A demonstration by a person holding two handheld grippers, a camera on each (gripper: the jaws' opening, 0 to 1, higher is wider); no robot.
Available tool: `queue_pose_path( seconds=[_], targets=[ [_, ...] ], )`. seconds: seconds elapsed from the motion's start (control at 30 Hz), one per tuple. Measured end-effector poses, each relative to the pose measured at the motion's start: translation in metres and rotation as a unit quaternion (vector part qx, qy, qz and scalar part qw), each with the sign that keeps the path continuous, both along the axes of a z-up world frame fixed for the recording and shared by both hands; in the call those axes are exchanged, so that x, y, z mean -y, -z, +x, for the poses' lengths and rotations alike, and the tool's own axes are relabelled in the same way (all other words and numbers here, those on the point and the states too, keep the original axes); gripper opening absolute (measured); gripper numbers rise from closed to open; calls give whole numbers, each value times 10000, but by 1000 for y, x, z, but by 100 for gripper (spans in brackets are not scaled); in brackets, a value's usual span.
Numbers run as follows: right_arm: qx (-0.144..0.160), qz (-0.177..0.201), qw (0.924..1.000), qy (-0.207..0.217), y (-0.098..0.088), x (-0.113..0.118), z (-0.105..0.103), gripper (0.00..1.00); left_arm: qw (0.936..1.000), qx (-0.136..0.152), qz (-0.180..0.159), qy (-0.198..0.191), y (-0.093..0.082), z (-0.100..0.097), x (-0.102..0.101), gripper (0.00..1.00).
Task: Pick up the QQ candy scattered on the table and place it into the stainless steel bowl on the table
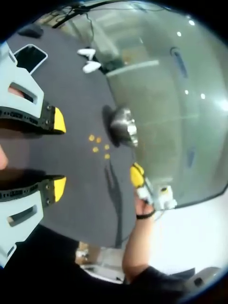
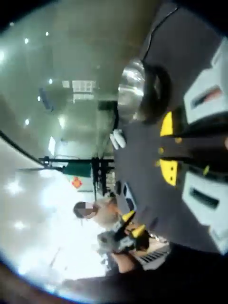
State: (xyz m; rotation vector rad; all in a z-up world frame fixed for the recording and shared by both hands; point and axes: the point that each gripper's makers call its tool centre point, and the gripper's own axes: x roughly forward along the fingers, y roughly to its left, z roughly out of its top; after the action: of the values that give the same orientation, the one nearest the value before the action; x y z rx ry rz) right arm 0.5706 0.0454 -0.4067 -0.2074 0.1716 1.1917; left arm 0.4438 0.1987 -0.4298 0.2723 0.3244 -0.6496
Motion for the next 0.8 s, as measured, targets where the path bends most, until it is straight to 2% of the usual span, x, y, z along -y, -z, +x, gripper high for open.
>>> queue_pose_path(
  seconds=[0.07, 0.23, 0.3, 0.4, 0.6, 0.73, 0.8],
  targets=[
    [69, -84, 9999, -72, 7, -3, -6, 17, 10000, -8, -19, -15, 0, 0, 0, 36],
    [-58, -162, 9997, -183, 24, -17, -13, 18, 10000, 5, 0, -8, -1, 0, -1, 36],
    [-222, -135, 9993, -266, 28, -26, -18, 18, 10000, 23, 9, -22, -2, 0, -3, 36],
    [-90, -375, 9987, -329, 37, -39, -21, 18, 10000, 26, -7, -45, -3, -1, -5, 36],
    [-159, -287, 9990, -298, 40, -61, -11, 18, 9999, -29, -16, -143, 0, 0, -9, 36],
    [-110, -493, 9981, -347, 49, -75, -5, 19, 9998, -33, -35, -197, 0, -1, -11, 35],
    [-232, -426, 9982, -347, 48, -81, -3, 19, 9998, -24, -37, -212, -1, -1, -11, 35]
  ],
)
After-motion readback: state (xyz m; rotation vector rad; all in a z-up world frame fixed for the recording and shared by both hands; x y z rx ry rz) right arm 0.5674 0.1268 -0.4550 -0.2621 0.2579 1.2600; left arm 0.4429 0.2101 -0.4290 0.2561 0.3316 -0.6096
